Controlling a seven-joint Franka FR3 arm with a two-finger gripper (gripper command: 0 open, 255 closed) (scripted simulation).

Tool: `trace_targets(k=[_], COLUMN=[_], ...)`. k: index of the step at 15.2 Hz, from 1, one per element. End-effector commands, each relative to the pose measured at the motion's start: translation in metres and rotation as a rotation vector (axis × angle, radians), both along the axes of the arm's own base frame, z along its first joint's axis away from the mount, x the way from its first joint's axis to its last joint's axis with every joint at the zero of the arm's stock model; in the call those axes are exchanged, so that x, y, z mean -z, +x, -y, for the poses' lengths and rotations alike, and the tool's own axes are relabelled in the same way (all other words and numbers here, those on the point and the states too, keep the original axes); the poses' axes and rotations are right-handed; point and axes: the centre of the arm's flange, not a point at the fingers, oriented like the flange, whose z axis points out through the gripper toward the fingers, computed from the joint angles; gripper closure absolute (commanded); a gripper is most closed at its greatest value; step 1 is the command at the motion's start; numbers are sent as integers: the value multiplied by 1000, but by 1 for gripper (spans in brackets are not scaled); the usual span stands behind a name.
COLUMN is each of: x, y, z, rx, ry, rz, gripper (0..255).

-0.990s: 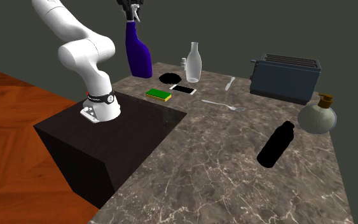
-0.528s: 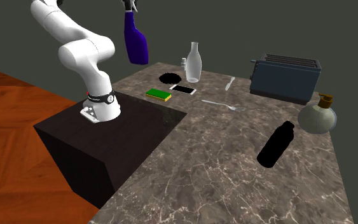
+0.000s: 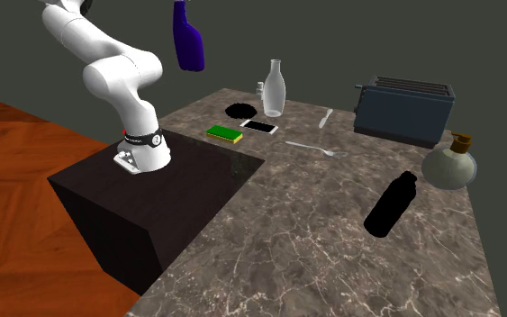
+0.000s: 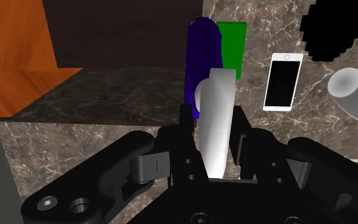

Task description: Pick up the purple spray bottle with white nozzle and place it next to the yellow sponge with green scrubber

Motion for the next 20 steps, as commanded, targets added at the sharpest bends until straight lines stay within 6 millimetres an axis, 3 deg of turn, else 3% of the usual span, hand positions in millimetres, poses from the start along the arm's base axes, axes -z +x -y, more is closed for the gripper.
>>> trace_targets(k=[1, 9, 20], x=[-5, -34, 25], y=[-16, -81, -81], z=[-20, -91, -91], rx=[0, 0, 0], ry=[0, 0, 0], rz=[-1, -1, -1], gripper=[255, 255, 255])
